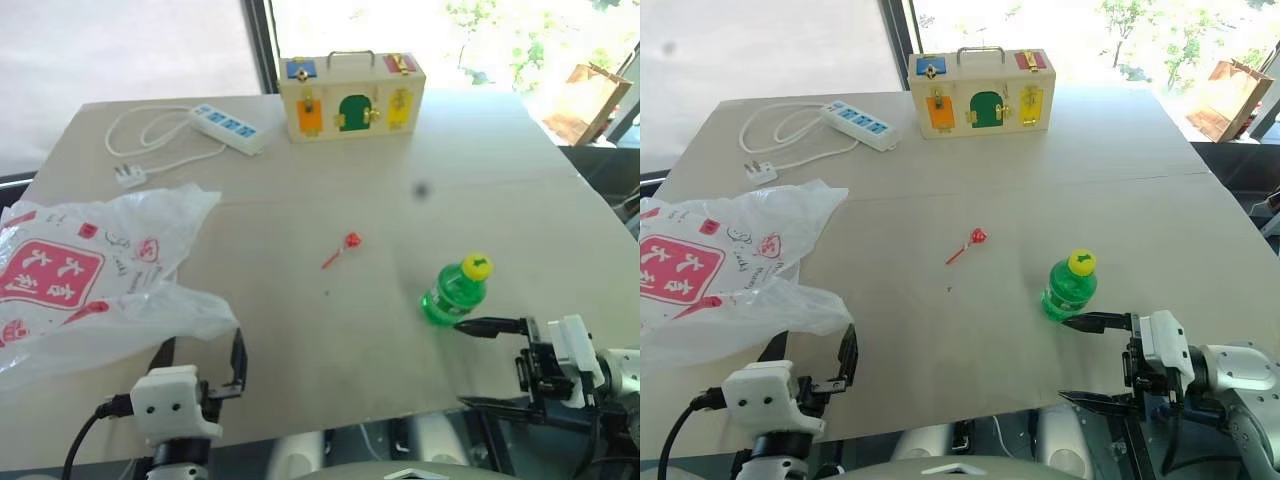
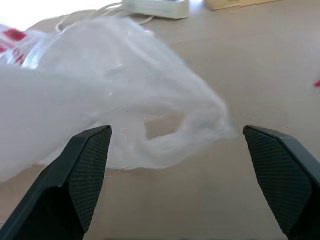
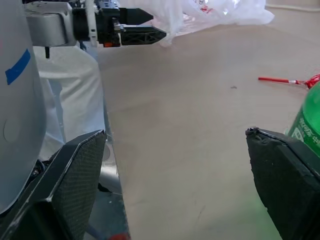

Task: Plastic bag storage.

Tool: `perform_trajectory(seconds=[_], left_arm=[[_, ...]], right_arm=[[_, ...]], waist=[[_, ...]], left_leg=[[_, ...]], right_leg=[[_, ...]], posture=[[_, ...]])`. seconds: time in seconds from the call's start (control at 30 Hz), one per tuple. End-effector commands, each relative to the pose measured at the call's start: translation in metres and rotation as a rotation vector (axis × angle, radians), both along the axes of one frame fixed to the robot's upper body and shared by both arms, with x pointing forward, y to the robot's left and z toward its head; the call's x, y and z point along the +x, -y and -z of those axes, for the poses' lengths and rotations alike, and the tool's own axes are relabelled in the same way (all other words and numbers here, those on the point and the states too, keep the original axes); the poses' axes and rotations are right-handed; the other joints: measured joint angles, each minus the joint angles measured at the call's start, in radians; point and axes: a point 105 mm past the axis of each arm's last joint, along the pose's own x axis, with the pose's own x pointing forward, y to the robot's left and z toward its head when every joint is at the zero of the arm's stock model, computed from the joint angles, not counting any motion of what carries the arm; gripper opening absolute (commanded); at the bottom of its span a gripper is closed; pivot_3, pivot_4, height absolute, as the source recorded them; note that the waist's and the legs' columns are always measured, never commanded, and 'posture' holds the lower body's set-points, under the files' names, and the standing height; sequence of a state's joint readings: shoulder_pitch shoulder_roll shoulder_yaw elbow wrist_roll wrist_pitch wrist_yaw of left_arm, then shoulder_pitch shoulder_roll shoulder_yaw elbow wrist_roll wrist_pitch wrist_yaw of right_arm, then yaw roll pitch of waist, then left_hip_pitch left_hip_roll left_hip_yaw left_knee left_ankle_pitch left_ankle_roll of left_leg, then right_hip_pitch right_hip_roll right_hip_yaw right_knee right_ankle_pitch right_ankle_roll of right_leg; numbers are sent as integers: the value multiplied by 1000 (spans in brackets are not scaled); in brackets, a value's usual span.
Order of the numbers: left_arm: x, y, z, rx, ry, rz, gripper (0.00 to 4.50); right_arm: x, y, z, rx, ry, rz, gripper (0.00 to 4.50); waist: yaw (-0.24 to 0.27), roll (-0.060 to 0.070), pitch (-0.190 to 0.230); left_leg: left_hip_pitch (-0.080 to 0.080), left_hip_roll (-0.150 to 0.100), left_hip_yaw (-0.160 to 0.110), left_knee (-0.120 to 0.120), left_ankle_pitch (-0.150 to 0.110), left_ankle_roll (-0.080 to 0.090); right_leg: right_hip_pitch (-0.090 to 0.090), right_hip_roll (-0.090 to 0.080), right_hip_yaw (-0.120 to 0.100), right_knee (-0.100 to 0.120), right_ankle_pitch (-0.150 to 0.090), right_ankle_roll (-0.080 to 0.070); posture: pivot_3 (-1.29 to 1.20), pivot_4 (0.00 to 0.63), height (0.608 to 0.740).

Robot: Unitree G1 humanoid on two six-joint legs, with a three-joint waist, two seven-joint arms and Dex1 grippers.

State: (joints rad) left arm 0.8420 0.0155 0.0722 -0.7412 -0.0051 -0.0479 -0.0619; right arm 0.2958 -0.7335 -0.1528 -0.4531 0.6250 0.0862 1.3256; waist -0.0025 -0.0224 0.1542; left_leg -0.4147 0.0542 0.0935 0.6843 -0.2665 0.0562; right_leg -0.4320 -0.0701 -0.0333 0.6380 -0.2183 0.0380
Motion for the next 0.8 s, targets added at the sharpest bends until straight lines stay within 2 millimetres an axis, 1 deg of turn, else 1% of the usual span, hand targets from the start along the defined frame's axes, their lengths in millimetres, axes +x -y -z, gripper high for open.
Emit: perform_trajectory(seconds=[0.03,0.07,0.17,0.27,0.4,0.47,0.57,0.67,0.8], left_arm=[[5,-7,-9,-33,29,-64,4450],[7,-6,-10,-48,31,-72,4450],[13,10,-11,-45,27,-3,4450],[18,14,-8,-49,10,7,4450],[26,19,-8,-72,22,41,4450],[29,17,-7,-71,26,37,4450],[39,9,-6,-68,35,4,4450],[50,1,1,-94,27,-34,4450],[58,1,0,-113,54,-24,4450]], right_arm=[[-1,-1,-1,7,19,-16,4500],[-1,-1,0,7,18,-16,4500],[0,-1,2,10,16,-18,4500],[0,-1,4,9,15,-19,4500],[-1,-2,6,12,11,-17,4500],[0,-2,6,13,12,-15,4500],[1,-2,7,15,15,-11,4500],[1,-3,7,17,17,-7,4500],[2,-2,8,18,21,4,4500]], waist=[[1,-1,0],[2,-2,0],[2,-3,0],[3,-3,0],[7,-3,0],[8,-3,0],[15,-3,0],[17,-2,-1],[16,-3,-1]], left_leg=[[0,0,0,0,0,0],[0,0,0,0,0,0],[1,0,0,0,0,0],[1,0,0,0,0,0],[1,0,-1,0,0,0],[1,0,0,0,0,0],[1,0,0,1,0,0],[1,0,-1,1,0,0],[1,-1,0,2,0,0]], right_leg=[[1,0,0,0,0,0],[1,0,0,0,0,0],[1,0,0,0,0,0],[2,0,0,0,0,0],[1,0,0,0,0,0],[2,0,0,0,0,0],[2,0,0,0,0,0],[2,0,0,1,0,0],[2,0,0,2,3,-4]], posture=[[0,150,740],[0,150,740],[0,150,740],[0,150,740],[0,150,740],[0,150,740],[0,150,740],[0,150,740],[0,150,740]])
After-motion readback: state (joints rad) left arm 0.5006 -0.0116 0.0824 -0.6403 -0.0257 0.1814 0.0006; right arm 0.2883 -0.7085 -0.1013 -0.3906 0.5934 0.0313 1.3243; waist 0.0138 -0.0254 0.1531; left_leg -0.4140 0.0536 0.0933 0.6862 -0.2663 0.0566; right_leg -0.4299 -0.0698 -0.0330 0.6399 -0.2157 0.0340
